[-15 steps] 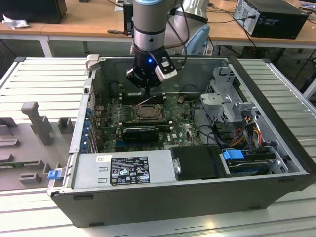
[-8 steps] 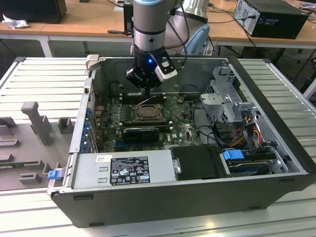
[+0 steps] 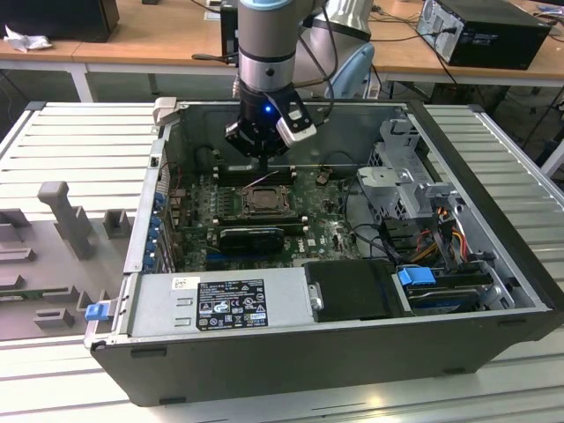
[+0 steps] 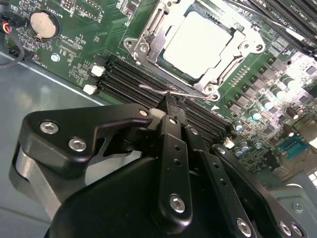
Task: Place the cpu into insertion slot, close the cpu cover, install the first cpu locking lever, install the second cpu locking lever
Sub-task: 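Install the first cpu locking lever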
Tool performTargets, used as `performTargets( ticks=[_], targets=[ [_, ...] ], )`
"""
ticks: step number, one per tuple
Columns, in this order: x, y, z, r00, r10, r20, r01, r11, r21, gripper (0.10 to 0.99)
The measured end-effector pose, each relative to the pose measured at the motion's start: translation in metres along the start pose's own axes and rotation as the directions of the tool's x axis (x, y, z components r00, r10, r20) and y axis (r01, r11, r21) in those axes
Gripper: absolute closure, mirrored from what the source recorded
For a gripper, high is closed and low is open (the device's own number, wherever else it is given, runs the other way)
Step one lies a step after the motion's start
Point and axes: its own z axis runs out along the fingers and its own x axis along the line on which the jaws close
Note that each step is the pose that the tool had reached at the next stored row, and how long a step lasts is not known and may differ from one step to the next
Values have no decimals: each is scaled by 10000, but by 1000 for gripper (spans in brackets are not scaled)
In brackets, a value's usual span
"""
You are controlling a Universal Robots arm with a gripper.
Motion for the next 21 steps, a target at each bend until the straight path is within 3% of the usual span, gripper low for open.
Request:
performTargets(
  ticks=[21],
  targets=[
    [-139,-6,162,10000,-8,2,8,10000,-11,980]
  ],
)
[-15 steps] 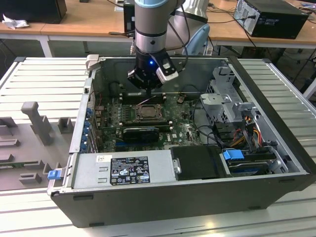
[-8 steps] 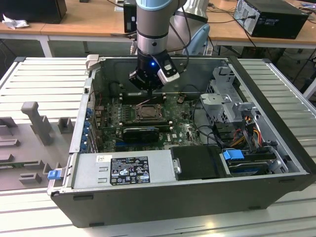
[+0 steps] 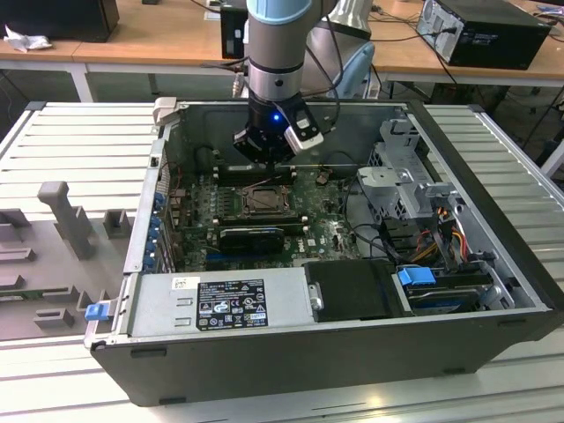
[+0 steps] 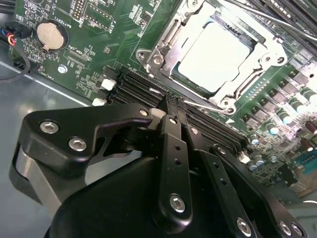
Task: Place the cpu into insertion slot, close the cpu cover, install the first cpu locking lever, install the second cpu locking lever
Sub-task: 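Install the first cpu locking lever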
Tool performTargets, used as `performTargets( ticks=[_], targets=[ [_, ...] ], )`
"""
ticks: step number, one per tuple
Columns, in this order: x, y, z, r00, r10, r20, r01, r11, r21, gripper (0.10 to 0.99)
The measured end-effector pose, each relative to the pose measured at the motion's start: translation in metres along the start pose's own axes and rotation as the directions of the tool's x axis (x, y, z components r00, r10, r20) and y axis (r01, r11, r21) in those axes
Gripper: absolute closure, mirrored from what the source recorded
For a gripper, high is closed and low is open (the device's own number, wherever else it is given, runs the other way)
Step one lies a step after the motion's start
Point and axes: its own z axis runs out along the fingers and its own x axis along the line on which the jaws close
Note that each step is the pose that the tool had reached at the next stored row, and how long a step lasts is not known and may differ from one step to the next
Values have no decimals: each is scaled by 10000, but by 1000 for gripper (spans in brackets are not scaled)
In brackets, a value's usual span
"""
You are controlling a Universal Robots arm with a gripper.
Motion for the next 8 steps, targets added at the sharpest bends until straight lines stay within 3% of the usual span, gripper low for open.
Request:
performTargets(
  ticks=[8],
  targets=[
    [-40,-6,59,10000,-3,0,3,10000,1,980]
  ],
)
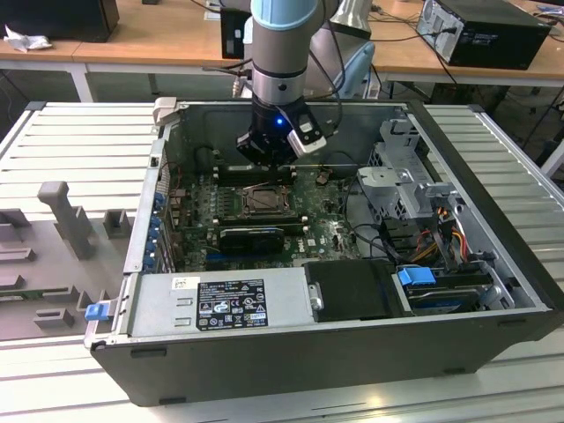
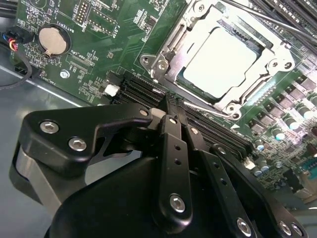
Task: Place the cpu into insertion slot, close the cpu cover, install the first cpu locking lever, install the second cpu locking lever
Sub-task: 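Install the first cpu locking lever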
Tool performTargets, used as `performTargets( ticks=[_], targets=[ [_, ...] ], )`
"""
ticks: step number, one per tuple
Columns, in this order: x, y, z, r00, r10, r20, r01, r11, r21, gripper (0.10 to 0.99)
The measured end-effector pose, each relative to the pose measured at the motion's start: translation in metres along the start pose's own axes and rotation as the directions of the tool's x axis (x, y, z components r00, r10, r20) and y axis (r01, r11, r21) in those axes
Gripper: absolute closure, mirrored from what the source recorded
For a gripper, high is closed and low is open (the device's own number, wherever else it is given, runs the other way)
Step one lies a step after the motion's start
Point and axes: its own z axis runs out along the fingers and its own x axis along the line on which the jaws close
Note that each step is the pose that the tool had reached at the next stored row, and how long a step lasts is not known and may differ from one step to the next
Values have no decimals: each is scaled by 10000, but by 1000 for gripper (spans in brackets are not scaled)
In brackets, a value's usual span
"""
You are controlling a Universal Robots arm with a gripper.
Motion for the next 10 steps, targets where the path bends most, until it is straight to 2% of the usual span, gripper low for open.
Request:
performTargets(
  ticks=[7,8,9,10],
  targets=[
    [-7,-5,59,10000,-3,0,3,10000,20,980],
    [-6,-7,77,10000,-3,-1,3,10000,66,980],
    [-6,-9,100,10000,-3,-4,4,9999,158,980],
    [-6,-11,120,10000,-5,-4,5,9998,182,980]
  ],
)
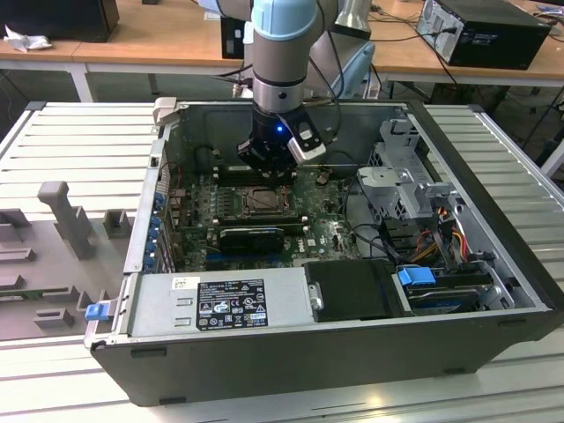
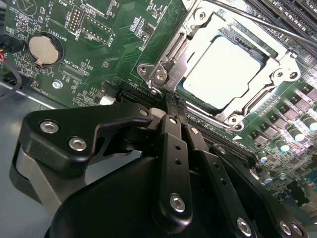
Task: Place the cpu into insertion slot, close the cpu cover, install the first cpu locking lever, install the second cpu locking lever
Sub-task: 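Install the first cpu locking lever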
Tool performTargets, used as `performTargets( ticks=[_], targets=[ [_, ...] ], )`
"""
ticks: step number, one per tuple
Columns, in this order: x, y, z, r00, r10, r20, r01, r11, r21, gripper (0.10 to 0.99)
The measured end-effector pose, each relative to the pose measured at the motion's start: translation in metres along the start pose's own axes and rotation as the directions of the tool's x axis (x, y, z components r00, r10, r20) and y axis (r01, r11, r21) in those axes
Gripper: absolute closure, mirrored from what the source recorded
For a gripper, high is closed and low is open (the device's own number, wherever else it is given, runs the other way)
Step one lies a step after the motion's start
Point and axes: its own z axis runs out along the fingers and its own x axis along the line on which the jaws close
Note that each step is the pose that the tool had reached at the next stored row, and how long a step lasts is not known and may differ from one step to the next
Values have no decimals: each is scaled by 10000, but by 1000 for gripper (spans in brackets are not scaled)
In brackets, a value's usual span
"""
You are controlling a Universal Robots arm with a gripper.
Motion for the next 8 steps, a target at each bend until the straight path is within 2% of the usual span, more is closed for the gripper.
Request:
performTargets(
  ticks=[2,5,8],
  targets=[
    [0,-1,2,10000,2,-3,-2,10000,-15,980],
    [-4,-1,4,10000,2,4,-2,9999,-162,980],
    [-6,3,-19,10000,3,9,-3,9998,-193,980]
  ],
)
